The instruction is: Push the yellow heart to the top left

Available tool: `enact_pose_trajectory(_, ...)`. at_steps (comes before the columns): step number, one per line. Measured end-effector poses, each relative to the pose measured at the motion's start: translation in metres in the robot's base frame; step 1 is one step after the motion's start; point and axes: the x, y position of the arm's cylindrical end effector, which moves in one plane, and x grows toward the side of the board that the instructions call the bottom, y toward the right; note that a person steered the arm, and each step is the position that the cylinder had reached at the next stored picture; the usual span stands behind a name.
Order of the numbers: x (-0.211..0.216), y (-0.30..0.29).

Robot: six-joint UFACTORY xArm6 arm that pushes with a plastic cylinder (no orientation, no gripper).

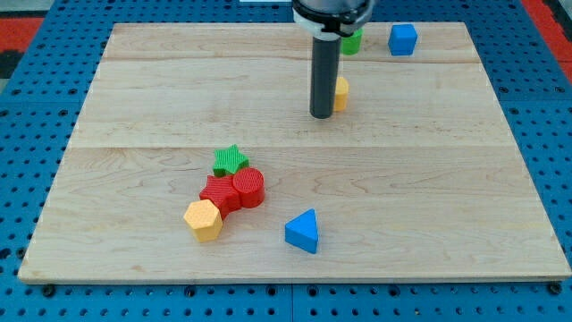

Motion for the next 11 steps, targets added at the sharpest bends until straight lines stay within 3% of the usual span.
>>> enact_pose_trajectory(1,-0.038,0.02)
enact_pose_trajectory(2,-0.063,-0.073)
enact_pose_trajectory(5,-0.05,0.043)
enact_pose_trajectory(7,-0.089,0.086)
enact_pose_trajectory(8,-0.102,0.079)
enact_pose_trajectory(9,-0.113,-0.008)
enact_pose_trajectory(10,-0.141,-0.053)
enact_pose_trajectory(11,-0.134,-0.063)
